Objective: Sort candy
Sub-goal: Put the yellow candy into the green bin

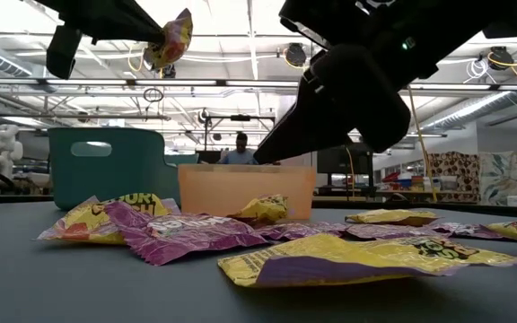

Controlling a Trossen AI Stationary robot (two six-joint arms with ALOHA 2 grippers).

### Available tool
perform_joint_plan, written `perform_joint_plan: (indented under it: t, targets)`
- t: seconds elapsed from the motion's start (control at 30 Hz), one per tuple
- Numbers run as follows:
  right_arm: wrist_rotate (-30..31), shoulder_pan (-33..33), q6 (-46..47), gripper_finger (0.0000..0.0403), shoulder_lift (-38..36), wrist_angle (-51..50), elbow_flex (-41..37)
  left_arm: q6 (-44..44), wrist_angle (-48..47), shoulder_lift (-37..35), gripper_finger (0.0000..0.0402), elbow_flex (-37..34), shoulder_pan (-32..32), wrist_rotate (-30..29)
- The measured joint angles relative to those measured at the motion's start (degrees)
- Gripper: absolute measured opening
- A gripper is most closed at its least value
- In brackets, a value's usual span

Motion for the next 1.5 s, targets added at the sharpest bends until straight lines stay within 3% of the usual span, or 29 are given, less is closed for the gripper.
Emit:
perform_joint_plan:
  t: [0.5, 0.9, 1.13, 1.3, 1.5]
  targets:
    - [0.5, 4.2, 6.3, 0.0123, -0.7, -1.3, 0.0, -21.4, 1.3, 0.0, 0.0017, 0.0, 2.7, 0.0]
    - [0.2, 8.3, 28.8, 0.0123, -12.4, -32.5, 0.0, -47.5, 1.4, 0.0, 0.0017, 0.0, 4.3, 0.0]
    - [0.1, 12.4, 38.7, 0.0123, -14.1, -49.2, 0.0, -67.1, 1.4, 0.0, 0.0017, 0.0, 4.5, 0.0]
    - [0.2, 13.7, 42.6, 0.0123, -13.0, -50.7, 0.0, -83.1, 1.4, 0.0, 0.0017, 0.0, 4.5, 1.1]
    - [2.0, 13.3, 43.2, 0.0123, -9.8, -48.8, 0.0, -86.3, 3.0, 0.0, 0.0017, 0.0, 4.4, 5.8]
